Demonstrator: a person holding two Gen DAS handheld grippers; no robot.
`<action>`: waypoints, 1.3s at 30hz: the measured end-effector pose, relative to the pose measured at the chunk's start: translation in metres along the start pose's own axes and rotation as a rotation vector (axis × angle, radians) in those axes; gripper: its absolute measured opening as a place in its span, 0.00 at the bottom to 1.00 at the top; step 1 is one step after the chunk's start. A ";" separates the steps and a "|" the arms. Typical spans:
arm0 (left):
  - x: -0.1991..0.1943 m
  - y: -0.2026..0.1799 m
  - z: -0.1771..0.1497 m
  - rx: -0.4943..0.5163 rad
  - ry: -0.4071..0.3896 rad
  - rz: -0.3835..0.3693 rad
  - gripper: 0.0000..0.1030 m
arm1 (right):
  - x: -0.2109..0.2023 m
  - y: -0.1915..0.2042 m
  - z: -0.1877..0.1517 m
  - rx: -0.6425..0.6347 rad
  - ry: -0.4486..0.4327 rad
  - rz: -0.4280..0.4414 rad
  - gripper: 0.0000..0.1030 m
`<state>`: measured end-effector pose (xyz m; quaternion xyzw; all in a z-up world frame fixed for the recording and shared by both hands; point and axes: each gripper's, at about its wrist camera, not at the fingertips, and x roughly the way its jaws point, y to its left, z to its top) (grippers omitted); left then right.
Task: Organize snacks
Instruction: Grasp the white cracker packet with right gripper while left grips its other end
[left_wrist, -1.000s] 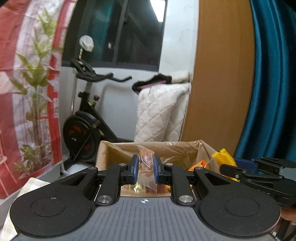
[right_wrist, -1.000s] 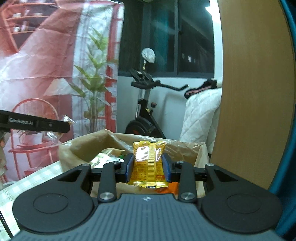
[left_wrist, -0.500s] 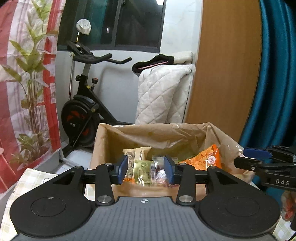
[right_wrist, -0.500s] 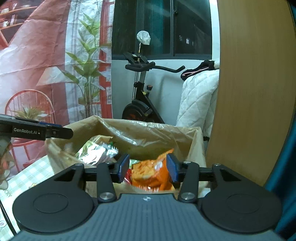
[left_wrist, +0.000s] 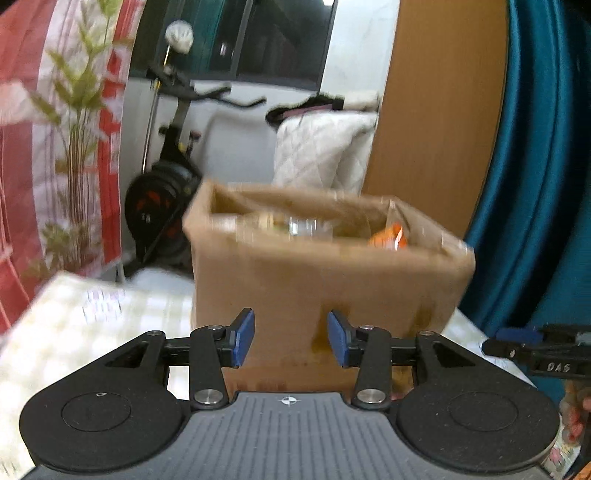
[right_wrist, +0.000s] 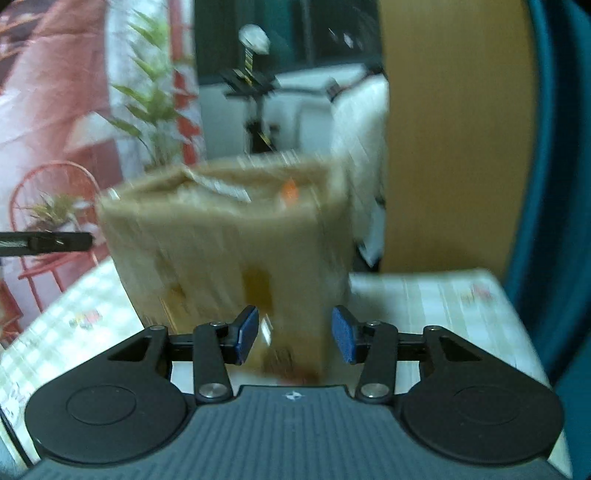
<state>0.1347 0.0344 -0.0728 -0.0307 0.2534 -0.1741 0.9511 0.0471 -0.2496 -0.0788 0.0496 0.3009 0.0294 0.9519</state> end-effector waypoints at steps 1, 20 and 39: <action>0.002 0.001 -0.006 -0.011 0.016 -0.001 0.44 | 0.002 -0.004 -0.010 0.023 0.031 -0.017 0.46; 0.010 0.018 -0.042 -0.063 0.105 0.007 0.44 | 0.049 -0.011 -0.094 0.058 0.438 -0.129 0.55; 0.009 0.057 -0.053 -0.134 0.160 0.103 0.44 | 0.119 0.132 -0.055 -0.374 0.320 0.218 0.77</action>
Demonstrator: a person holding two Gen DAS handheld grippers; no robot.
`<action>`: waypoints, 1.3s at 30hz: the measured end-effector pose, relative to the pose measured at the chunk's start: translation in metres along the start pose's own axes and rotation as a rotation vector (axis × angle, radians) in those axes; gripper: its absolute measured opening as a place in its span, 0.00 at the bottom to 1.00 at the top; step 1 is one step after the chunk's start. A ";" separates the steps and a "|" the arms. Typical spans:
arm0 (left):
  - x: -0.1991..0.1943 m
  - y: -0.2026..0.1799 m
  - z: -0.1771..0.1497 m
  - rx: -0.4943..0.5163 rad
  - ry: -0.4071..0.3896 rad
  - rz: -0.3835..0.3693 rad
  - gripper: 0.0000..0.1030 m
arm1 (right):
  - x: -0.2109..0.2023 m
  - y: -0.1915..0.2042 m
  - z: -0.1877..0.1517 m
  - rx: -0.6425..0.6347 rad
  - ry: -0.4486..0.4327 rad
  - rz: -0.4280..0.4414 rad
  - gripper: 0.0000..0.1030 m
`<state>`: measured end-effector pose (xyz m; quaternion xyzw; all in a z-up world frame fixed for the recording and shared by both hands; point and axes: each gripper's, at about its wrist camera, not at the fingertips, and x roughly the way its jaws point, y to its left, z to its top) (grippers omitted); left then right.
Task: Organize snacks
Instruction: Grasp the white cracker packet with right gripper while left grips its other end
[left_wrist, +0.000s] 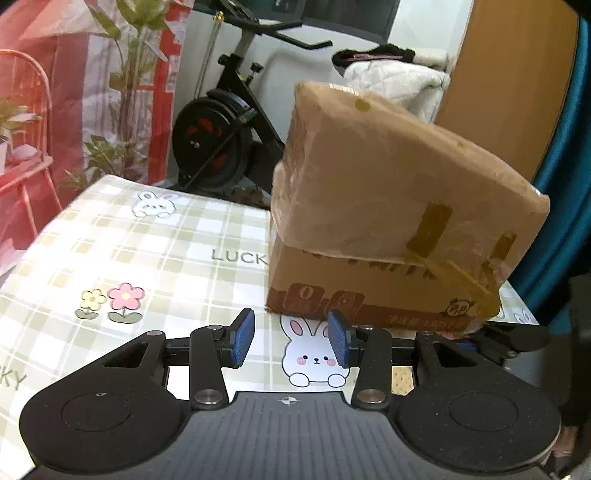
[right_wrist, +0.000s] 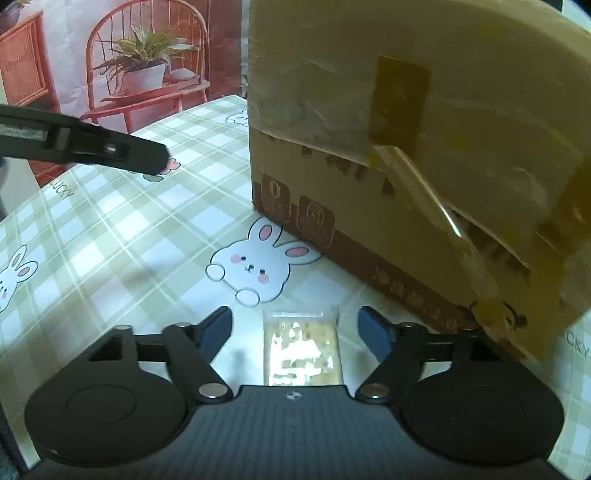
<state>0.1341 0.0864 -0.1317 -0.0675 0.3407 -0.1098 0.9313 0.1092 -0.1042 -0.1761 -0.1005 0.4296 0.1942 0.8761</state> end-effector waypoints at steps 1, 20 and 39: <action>0.004 -0.002 0.000 0.005 0.010 -0.013 0.44 | -0.002 -0.001 -0.003 0.011 0.012 -0.012 0.77; 0.087 -0.051 -0.032 0.062 0.254 -0.231 0.44 | -0.014 -0.030 -0.045 0.169 0.050 -0.045 0.48; 0.083 -0.063 -0.040 0.047 0.223 -0.263 0.34 | -0.018 -0.025 -0.043 0.120 -0.040 -0.037 0.39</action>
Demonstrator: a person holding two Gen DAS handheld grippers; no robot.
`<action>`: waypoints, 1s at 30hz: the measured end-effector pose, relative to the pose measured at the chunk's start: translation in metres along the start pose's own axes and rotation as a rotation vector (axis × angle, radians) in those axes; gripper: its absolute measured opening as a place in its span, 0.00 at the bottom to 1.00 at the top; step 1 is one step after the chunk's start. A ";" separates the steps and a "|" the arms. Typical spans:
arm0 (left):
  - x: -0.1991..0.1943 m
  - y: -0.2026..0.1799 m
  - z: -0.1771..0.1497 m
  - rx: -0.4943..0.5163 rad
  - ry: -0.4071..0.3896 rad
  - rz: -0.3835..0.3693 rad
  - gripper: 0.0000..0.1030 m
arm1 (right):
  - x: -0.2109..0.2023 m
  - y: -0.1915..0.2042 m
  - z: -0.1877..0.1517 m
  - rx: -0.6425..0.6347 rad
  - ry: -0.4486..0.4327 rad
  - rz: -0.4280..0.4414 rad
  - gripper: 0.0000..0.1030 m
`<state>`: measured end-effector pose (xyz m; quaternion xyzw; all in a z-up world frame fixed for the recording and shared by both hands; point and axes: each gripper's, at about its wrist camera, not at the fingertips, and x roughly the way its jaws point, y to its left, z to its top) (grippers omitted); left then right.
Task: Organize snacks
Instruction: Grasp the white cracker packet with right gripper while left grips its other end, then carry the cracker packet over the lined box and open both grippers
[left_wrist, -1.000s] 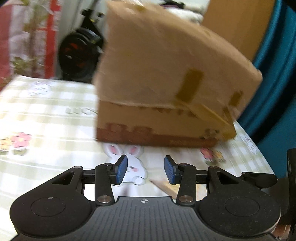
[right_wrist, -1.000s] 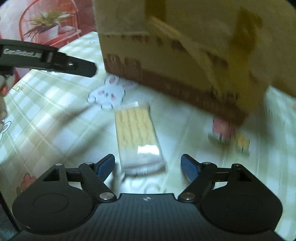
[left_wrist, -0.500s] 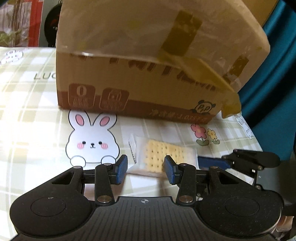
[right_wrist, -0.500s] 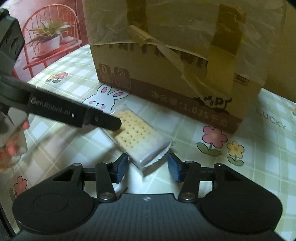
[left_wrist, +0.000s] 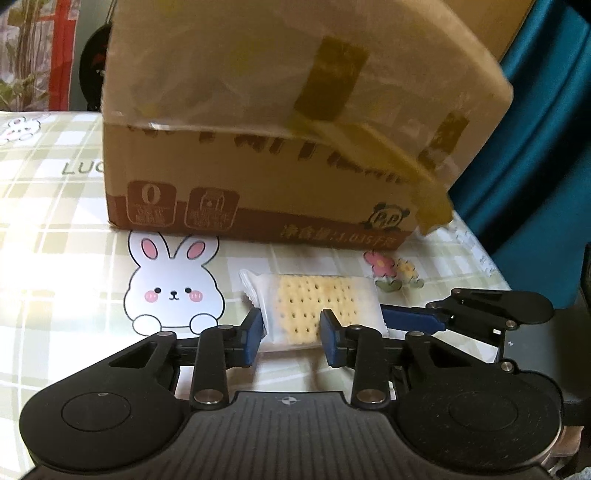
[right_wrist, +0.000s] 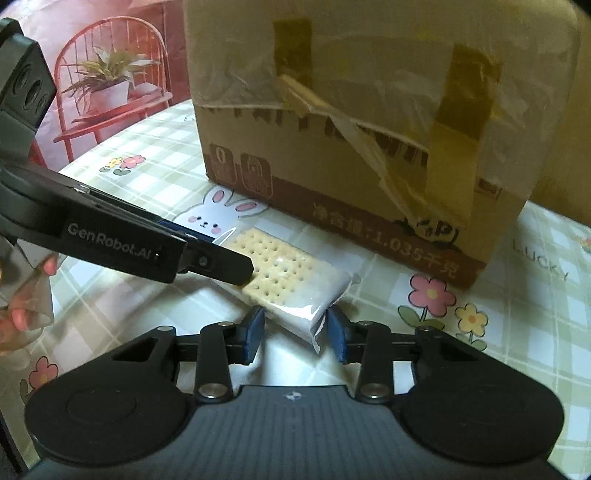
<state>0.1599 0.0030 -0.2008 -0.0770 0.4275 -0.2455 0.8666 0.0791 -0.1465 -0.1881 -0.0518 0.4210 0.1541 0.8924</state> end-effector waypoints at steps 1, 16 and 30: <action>-0.004 -0.001 0.001 -0.004 -0.014 -0.002 0.34 | -0.004 0.001 0.002 -0.007 -0.011 -0.003 0.39; -0.098 -0.045 0.046 0.097 -0.312 -0.014 0.34 | -0.086 0.018 0.056 -0.122 -0.276 -0.062 0.39; -0.079 -0.071 0.151 0.162 -0.380 -0.035 0.34 | -0.094 -0.031 0.142 -0.154 -0.374 -0.101 0.39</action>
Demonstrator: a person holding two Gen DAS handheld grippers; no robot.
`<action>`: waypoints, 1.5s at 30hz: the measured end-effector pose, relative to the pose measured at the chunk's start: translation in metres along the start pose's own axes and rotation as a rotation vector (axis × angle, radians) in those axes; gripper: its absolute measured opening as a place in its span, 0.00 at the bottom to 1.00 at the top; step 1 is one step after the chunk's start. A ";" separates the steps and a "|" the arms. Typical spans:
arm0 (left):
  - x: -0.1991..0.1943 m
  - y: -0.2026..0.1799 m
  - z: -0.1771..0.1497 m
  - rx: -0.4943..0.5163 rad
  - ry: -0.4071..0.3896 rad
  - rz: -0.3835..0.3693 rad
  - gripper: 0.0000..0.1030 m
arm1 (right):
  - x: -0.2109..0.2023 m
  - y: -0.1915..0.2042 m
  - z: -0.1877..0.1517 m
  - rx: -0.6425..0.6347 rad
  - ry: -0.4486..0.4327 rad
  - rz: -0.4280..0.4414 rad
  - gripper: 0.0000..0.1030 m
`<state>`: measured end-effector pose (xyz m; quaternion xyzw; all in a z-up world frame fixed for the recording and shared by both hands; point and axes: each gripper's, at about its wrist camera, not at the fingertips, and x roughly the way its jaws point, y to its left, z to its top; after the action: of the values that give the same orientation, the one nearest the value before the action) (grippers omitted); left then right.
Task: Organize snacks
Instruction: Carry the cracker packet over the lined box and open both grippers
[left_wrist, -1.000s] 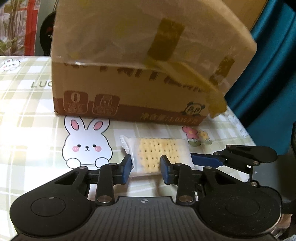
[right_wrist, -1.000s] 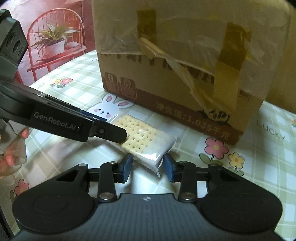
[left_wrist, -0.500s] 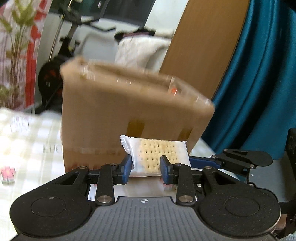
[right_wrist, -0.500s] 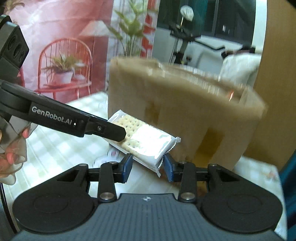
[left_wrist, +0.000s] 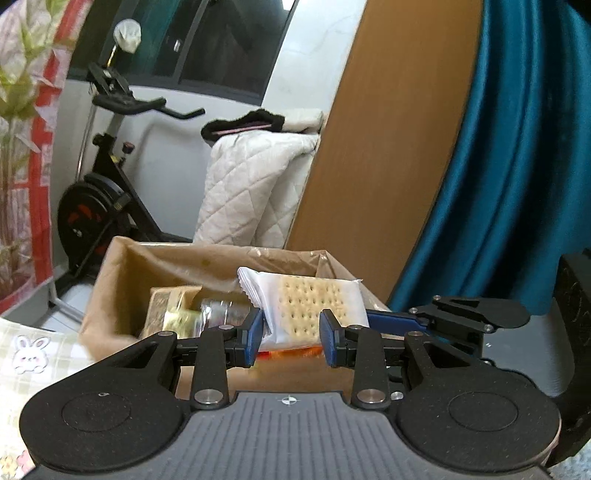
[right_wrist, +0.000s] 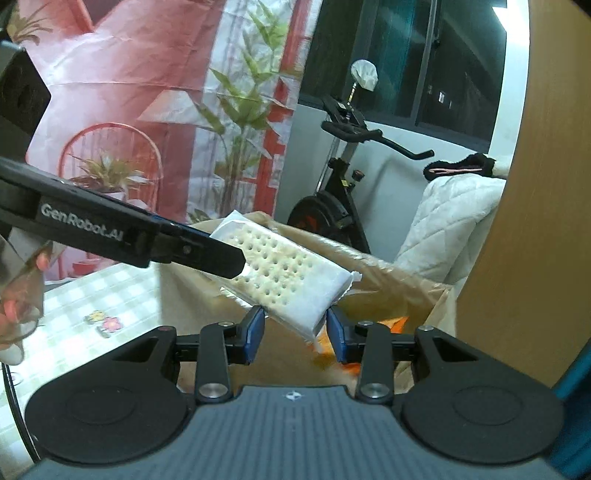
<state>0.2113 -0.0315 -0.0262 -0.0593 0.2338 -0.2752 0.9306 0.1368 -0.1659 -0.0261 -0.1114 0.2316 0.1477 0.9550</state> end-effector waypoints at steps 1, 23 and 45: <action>0.010 0.002 0.005 -0.007 0.010 -0.002 0.34 | 0.009 -0.009 0.002 0.016 0.010 0.003 0.39; -0.014 -0.011 0.021 0.099 -0.012 0.203 0.87 | -0.011 -0.064 -0.008 0.327 0.056 -0.162 0.95; -0.164 -0.064 0.006 0.082 -0.179 0.405 0.95 | -0.129 0.003 0.016 0.418 -0.114 -0.152 0.99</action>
<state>0.0615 0.0027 0.0601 0.0023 0.1459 -0.0855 0.9856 0.0325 -0.1880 0.0488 0.0801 0.1939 0.0301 0.9773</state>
